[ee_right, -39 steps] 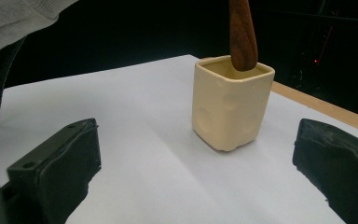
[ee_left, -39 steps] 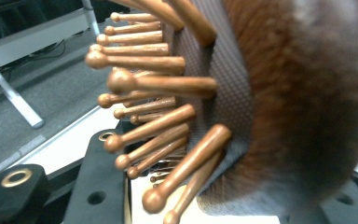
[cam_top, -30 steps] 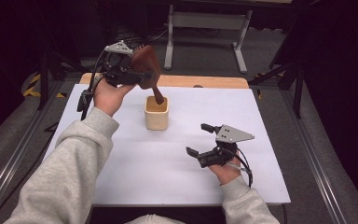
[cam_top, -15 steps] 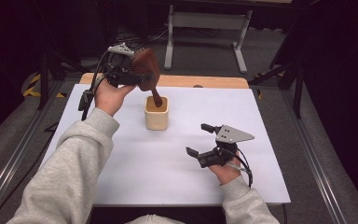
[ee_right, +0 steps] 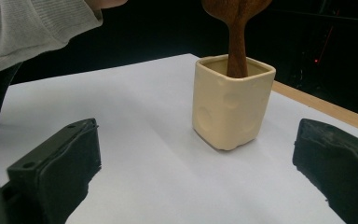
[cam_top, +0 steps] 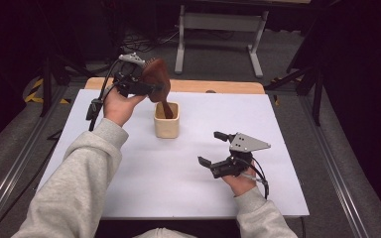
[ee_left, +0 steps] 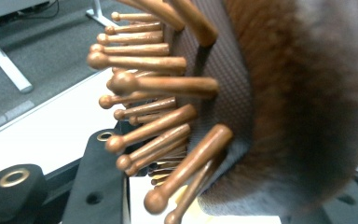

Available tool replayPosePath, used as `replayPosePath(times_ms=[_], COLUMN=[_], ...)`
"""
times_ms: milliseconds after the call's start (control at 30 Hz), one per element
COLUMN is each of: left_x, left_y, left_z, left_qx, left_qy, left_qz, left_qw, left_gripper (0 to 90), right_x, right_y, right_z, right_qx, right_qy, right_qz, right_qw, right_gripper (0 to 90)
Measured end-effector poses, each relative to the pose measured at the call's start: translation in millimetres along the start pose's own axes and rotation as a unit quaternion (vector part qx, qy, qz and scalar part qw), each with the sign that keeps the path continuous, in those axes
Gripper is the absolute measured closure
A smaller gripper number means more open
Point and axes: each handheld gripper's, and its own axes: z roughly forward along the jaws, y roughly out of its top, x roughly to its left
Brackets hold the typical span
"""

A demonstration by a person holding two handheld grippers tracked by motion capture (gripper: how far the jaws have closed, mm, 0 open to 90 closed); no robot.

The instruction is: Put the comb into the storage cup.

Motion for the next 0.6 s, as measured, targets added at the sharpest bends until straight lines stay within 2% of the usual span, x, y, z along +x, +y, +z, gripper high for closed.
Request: replayPosePath(times_ms=[167,300,433,600], left_x=[1.2,2.0,2.1,2.4], left_y=[-4.7,-10.0,-12.8,-14.7], left_z=[5.2,10.3,14.6,17.7], left_qx=[0.01,0.007,0.019,0.02], left_qy=[-0.005,-0.012,-0.015,-0.017], left_qz=[-0.002,-0.01,-0.007,-0.009], left_qw=[0.9999,0.9999,0.9997,0.9996], left_gripper=[54.6,54.5,54.3,54.1], right_x=[-0.3,-0.1,-0.2,-0.7], right_y=[-0.3,-0.4,-0.4,-0.7], right_z=[0.5,0.8,0.6,1.0], right_qx=[0.0,0.0,0.001,0.002], right_qy=[0.0,0.0,0.001,0.002], right_qz=[0.0,0.0,0.0,0.0], right_qw=[1.0,1.0,1.0,1.0], right_gripper=[1.5,1.5,1.5,1.5])
